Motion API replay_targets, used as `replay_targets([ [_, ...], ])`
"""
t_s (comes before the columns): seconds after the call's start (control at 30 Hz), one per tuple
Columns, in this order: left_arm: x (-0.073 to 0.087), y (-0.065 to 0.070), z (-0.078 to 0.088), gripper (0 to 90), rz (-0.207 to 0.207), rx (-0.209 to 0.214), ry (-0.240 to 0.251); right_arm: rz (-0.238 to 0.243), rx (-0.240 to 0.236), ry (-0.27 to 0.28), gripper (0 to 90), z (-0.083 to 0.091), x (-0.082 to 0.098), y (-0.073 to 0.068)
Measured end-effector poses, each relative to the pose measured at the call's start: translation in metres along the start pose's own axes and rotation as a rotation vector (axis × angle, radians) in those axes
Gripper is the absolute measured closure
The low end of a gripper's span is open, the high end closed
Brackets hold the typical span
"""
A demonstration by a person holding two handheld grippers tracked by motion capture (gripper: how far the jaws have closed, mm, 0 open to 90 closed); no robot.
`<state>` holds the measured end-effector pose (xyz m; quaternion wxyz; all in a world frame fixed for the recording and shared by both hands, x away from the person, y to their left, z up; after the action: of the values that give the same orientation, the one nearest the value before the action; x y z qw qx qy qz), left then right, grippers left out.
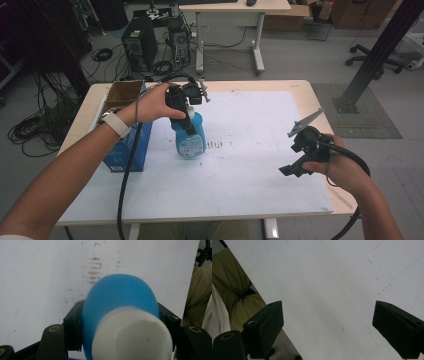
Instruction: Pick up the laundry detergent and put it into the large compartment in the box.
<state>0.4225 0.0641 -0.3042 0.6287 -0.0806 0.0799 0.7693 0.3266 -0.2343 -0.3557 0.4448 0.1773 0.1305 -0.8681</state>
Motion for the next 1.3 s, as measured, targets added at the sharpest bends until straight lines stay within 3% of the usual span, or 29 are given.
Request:
replay_targets([
  [1.3, 0.003, 0.011, 0.068, 37.3, 0.203, -0.081, 0.015, 0.04, -0.006, 0.009, 10.1, -0.001, -0.01, -0.007],
])
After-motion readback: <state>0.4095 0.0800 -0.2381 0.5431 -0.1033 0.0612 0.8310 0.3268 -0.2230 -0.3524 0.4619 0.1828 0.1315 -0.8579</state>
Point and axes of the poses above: each handheld gripper's, and its own axes: z roughly backward along the jaws, x roughly out of its underside, y roughly to its right, the point moved 6 cm from there along -z, roughly forward along the jaws
